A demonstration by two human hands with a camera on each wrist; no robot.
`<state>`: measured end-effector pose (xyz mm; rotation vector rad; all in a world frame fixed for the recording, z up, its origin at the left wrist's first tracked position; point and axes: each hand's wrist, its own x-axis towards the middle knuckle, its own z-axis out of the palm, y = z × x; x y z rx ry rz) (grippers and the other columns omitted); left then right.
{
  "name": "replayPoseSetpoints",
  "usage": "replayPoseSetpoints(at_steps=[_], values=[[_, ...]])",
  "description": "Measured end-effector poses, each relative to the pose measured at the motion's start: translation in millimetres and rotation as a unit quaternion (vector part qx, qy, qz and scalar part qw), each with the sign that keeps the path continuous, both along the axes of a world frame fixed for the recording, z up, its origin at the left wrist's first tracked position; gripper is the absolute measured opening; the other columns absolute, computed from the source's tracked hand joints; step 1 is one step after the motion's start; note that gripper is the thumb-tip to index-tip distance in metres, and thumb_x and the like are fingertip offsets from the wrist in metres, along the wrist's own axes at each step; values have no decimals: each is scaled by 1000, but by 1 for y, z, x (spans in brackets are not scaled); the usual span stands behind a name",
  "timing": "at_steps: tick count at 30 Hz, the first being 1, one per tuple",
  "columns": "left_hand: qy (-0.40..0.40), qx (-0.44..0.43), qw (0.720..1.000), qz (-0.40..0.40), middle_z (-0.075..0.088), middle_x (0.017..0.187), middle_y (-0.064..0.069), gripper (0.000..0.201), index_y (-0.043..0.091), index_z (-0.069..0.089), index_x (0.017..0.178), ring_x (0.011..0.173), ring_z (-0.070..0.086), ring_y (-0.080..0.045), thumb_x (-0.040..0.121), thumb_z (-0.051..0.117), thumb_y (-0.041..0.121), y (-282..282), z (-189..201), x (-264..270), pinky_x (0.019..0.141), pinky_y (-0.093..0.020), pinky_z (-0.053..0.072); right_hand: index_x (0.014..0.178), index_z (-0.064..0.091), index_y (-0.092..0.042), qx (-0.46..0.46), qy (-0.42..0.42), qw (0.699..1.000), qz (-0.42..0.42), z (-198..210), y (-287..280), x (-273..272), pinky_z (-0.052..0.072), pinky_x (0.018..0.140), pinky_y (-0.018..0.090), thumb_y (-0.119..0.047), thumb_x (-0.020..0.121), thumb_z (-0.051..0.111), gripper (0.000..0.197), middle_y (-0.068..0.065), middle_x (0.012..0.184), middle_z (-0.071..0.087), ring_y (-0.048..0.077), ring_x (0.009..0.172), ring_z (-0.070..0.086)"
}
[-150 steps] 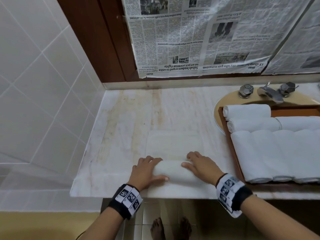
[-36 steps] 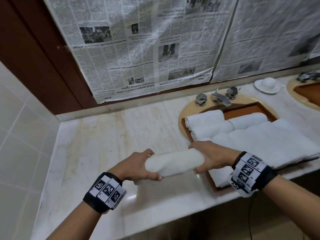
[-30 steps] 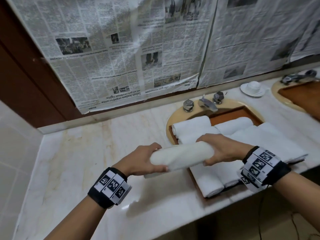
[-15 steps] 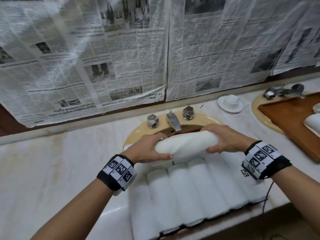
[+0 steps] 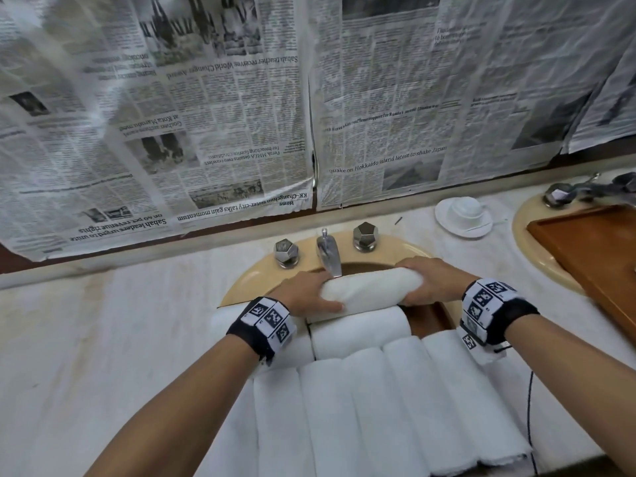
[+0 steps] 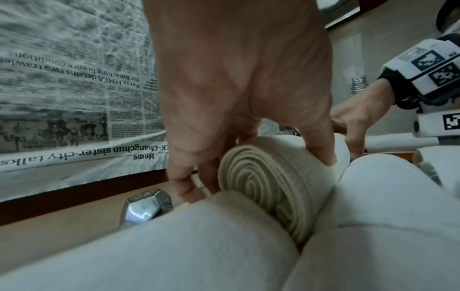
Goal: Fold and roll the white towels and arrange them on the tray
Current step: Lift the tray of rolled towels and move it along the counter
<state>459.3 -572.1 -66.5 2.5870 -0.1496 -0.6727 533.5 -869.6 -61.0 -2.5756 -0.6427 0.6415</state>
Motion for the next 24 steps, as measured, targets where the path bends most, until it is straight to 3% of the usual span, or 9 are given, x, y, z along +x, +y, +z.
replayPoseSetpoints(at_steps=[5,8,11,14,17,20,21,24], values=[[51,38,998,27,59,135,2,69,33,50,137,122,54,-22,79,61,70,-3,-3,-2,105,-39,42,133,53,-29,-29,27,999,13,-9,9,9,39,94,29,-37,72,83,68,-7,119,52,16,113,49],[78,57,995,36,60,135,3,81,35,51,135,122,54,-22,67,54,79,-7,-4,-3,107,-44,40,131,56,-30,-49,37,998,2,-14,15,7,44,99,35,-35,70,82,66,-3,119,54,20,113,52],[87,66,993,47,60,133,2,83,35,53,131,121,54,-24,61,49,80,-12,-1,-3,107,-49,38,128,58,-32,-56,50,997,-7,-16,18,8,50,93,35,-36,67,79,64,-5,111,53,22,110,55],[82,82,992,53,56,136,-1,78,31,51,133,123,51,-27,68,42,73,-15,2,-4,108,-53,37,129,57,-32,-69,52,996,-8,-15,19,11,48,88,30,-36,69,80,64,-6,110,50,20,107,54],[60,91,992,63,43,146,-3,72,26,43,144,132,44,-27,82,37,63,-8,1,-8,109,-54,34,140,46,-32,-79,76,994,-26,-13,16,12,43,95,32,-47,65,76,82,-1,124,44,22,117,47],[43,111,991,57,45,140,-1,56,27,46,142,129,45,-25,92,44,53,2,-2,-11,104,-49,39,147,34,-31,-60,86,991,-80,-15,10,12,39,106,36,-66,46,65,112,2,139,38,24,128,41],[43,117,991,55,47,137,-1,54,28,48,140,127,47,-25,92,45,53,4,-3,-12,102,-48,40,147,33,-31,-42,90,989,-106,-17,9,12,39,106,37,-68,48,66,111,2,141,38,23,128,41],[39,122,990,54,48,132,0,53,29,49,139,126,47,-25,91,47,53,4,-5,-13,100,-48,40,143,37,-27,14,97,982,-162,-19,7,9,40,99,33,-61,77,70,82,2,143,42,21,125,44]])
